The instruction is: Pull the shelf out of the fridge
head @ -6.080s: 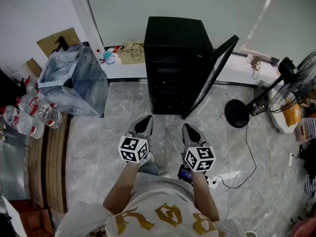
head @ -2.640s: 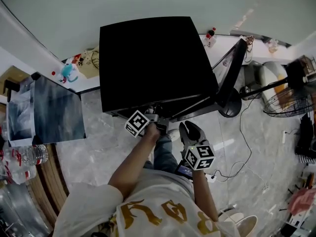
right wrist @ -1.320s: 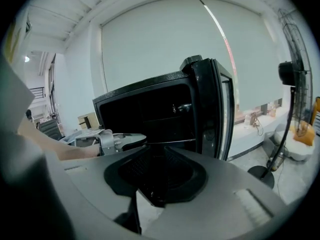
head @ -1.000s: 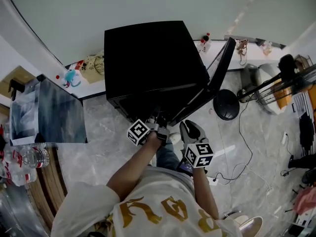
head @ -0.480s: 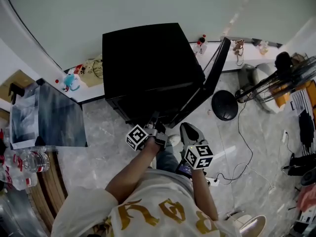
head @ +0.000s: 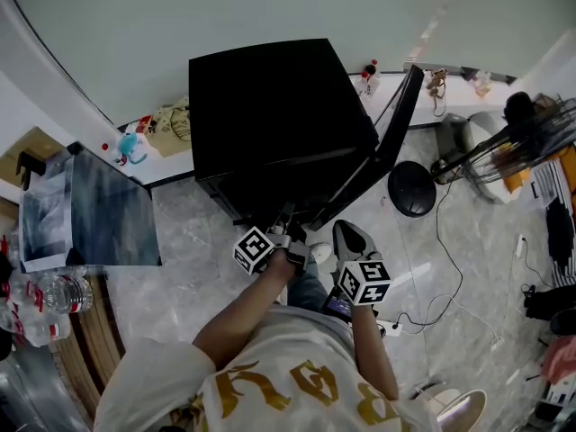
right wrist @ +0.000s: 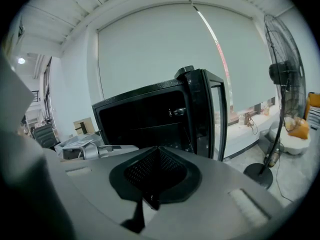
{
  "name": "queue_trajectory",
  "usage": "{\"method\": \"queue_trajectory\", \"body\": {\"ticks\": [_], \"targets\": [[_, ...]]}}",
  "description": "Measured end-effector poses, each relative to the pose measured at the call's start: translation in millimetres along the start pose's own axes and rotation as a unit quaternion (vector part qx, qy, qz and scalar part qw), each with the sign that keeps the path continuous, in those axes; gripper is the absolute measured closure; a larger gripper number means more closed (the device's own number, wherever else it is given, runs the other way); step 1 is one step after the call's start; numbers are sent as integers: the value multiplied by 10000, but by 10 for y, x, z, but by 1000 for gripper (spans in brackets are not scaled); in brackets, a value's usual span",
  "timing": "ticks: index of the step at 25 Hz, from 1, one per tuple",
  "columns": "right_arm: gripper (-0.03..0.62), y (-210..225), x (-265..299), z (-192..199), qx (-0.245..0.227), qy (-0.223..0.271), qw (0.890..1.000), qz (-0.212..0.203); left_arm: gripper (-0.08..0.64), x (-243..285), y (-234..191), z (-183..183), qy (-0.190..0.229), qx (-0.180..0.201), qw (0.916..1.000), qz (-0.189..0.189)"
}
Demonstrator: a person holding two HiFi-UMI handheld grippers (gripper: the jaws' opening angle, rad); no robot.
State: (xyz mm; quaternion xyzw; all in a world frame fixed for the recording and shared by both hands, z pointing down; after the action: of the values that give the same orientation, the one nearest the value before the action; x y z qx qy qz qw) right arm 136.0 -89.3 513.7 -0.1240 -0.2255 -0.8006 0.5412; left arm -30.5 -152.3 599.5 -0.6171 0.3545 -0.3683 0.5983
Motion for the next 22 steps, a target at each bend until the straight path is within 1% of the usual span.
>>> {"method": "queue_trajectory", "body": {"ticks": [3,6,8,14,22], "targets": [[574,4,0,-10,-13,10,10000,18,545,-6,-1,-1,-8,-1,10000,6],[574,5,1,-31,131,172,9997,-145,545,1,-4,-1,-28,-2,10000,6],[574,14,14,-35,170,200,9995,-165,545,10,-8,-1,-31,-6,10000,3],[574,-16,33,-33,74,151,9998,-79,544,4,-8,-1,-74,-4,10000,-17],[574,-25,30,-19,-13,121,9999,-77,543,9,-11,-4,-68,-8,10000,13]]}}
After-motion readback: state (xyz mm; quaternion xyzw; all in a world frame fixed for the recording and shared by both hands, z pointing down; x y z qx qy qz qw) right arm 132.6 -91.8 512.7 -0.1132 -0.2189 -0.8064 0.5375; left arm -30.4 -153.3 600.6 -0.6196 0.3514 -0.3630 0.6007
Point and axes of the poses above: the fingertips, and each gripper's own axes: x forward along the fingers, y to its right, z out of its underside, the point moved 6 cm from there along -x, backward along the fingers, and after that the axes turned 2 degrees about -y, right-handed, at the moved point
